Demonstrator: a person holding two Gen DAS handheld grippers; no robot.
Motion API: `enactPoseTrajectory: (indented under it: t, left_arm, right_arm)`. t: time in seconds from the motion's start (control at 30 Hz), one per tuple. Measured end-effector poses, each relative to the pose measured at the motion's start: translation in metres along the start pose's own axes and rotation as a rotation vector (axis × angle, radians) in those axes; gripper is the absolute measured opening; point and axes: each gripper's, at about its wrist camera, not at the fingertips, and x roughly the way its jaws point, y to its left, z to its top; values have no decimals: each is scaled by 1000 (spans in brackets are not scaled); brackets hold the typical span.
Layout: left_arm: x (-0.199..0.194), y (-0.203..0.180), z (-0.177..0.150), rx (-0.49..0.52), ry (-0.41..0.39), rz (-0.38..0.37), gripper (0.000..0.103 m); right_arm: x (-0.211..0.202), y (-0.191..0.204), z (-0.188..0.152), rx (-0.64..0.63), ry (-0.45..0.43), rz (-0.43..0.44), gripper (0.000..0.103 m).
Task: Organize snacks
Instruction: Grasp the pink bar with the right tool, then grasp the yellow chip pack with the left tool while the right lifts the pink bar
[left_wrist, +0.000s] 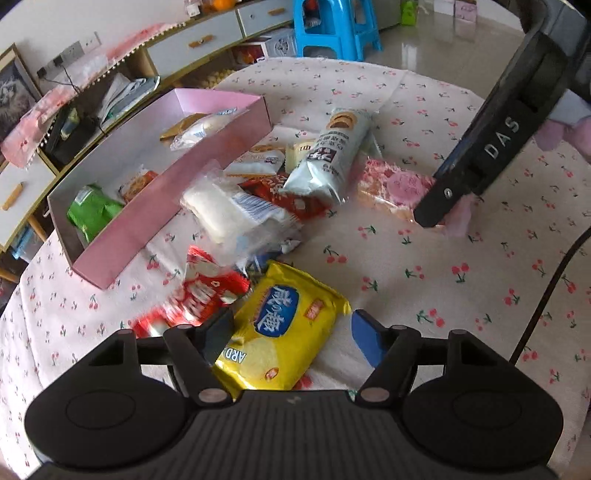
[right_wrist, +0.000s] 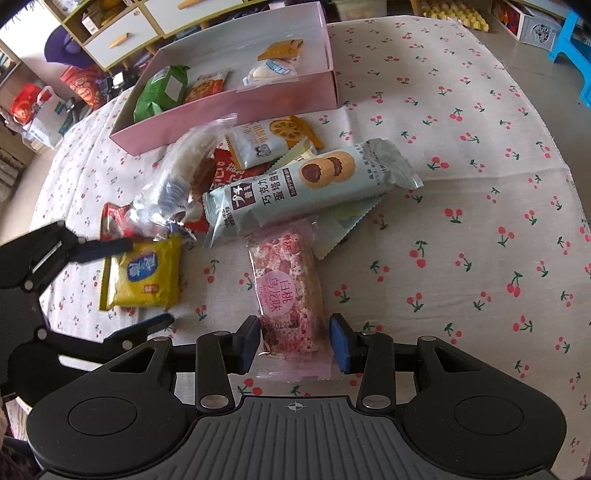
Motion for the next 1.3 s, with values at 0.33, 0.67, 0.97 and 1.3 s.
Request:
enactPoseTrajectory:
  t: [0.33,0.67,0.97,1.3]
  left_arm:
    - [-20,-7,-13,-62,22,-102,68]
    - [-2,7,-8,-356,66,-15,71]
    - [1,7,-3,-464,100,52,56]
    - [-7,19,-6,-576,102,8,50]
  right_arm:
    - [-2,-2,-5,-46,11,-1,43]
    - [2,7,-9,-102,8,-45,54]
    - [8,17,-12,-198,-38,-117,54]
    - [5,14,-8,-158,-62,-72,34]
